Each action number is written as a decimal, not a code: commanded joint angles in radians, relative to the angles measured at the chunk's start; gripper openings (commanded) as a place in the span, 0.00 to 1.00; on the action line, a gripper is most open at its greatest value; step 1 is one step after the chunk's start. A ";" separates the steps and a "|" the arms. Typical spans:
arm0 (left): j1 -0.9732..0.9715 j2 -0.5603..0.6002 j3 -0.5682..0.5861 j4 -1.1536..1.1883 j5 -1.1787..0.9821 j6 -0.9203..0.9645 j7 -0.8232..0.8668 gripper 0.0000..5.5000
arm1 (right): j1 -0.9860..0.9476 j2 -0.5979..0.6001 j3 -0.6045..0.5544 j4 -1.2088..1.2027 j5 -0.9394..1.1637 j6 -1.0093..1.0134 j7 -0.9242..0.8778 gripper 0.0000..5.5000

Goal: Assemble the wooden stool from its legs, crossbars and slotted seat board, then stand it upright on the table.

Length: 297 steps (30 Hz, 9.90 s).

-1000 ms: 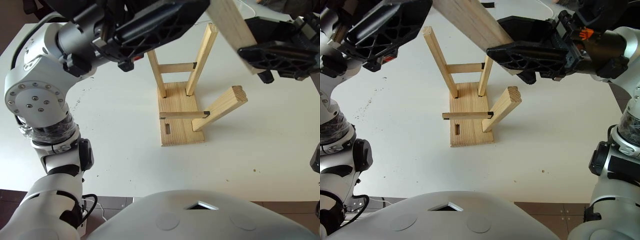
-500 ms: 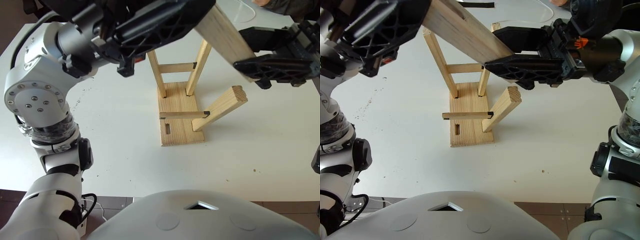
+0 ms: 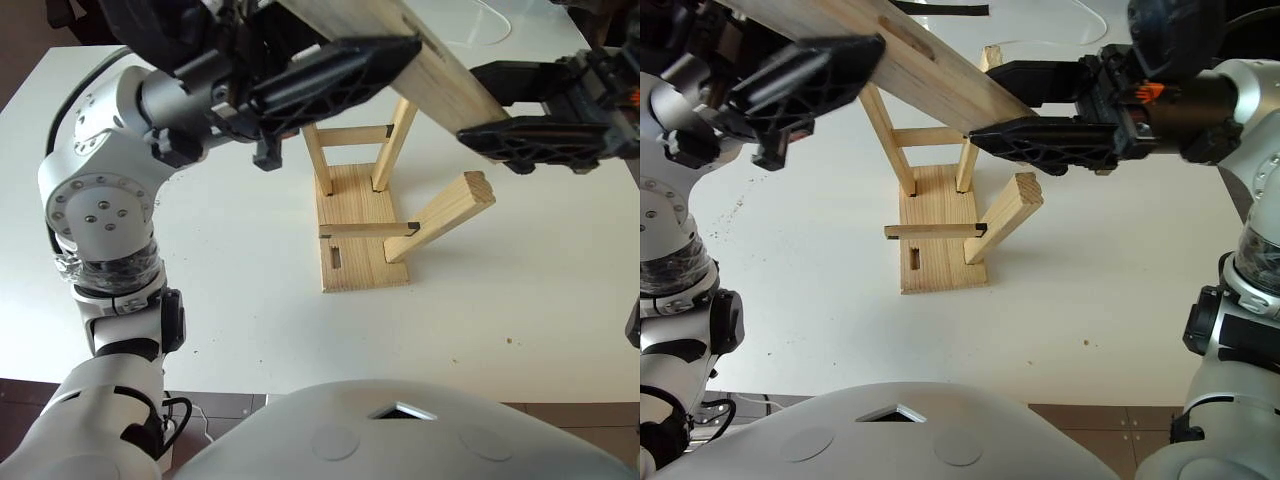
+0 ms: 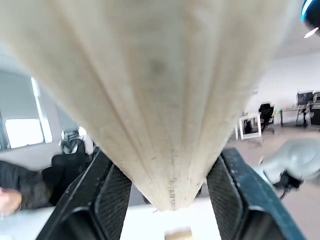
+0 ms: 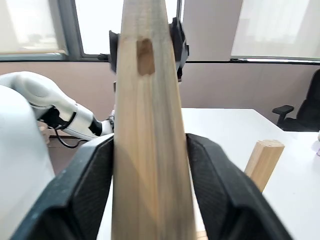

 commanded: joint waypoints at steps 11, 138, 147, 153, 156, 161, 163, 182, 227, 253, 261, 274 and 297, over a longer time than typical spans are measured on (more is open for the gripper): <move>-0.026 0.015 0.127 0.085 0.073 -0.083 0.019 0.38 | 0.031 -0.032 -0.128 0.083 -0.057 -0.081 -0.040 0.74; 0.320 0.289 -0.330 0.206 0.747 -0.182 -0.253 0.38 | 0.569 0.142 -0.233 0.010 -0.582 -0.493 -0.473 0.74; 0.327 0.256 -0.332 0.080 0.724 -0.044 -0.093 0.38 | 0.330 0.266 -0.141 -0.451 -0.352 -0.342 -0.889 0.74; 0.324 0.245 -0.345 0.091 0.741 -0.014 -0.055 0.38 | 0.288 0.343 0.132 -0.541 -0.400 -0.252 -1.004 0.71; 0.310 0.241 -0.357 0.096 0.747 -0.017 -0.055 0.38 | 0.290 0.377 0.214 -0.484 -0.482 -0.247 -1.034 0.63; 0.289 0.232 -0.381 0.101 0.759 -0.024 -0.059 0.38 | 0.375 0.428 0.342 -0.399 -0.595 -0.274 -1.027 0.47; 0.277 0.225 -0.392 0.107 0.764 -0.026 -0.058 0.38 | 0.450 0.420 0.432 -0.331 -0.657 -0.303 -0.982 0.40; 0.240 0.228 -0.459 0.174 0.821 -0.040 -0.092 0.38 | 0.427 0.551 0.285 -0.389 -0.510 -0.469 -0.878 0.00; 0.230 0.202 -0.458 0.083 0.827 0.011 -0.052 0.38 | 0.376 0.596 0.459 -0.437 -0.851 -0.369 -0.870 0.63; 0.250 0.063 -0.326 -0.129 0.516 0.225 -0.016 0.62 | 0.517 0.404 0.274 0.246 -1.187 -0.720 -0.798 0.63; 0.265 0.029 -0.221 -0.136 0.422 0.278 0.058 0.62 | 0.506 0.397 0.246 0.340 -1.212 -0.785 -0.795 0.63; 0.462 0.352 -0.046 0.496 0.842 -0.296 -0.223 0.62 | 1.027 0.105 0.224 -0.158 -1.204 -0.663 -0.462 0.63; 0.328 0.083 -0.269 0.888 1.205 -0.799 -0.085 0.62 | 0.733 0.197 0.412 0.158 -1.319 -0.768 -0.473 0.63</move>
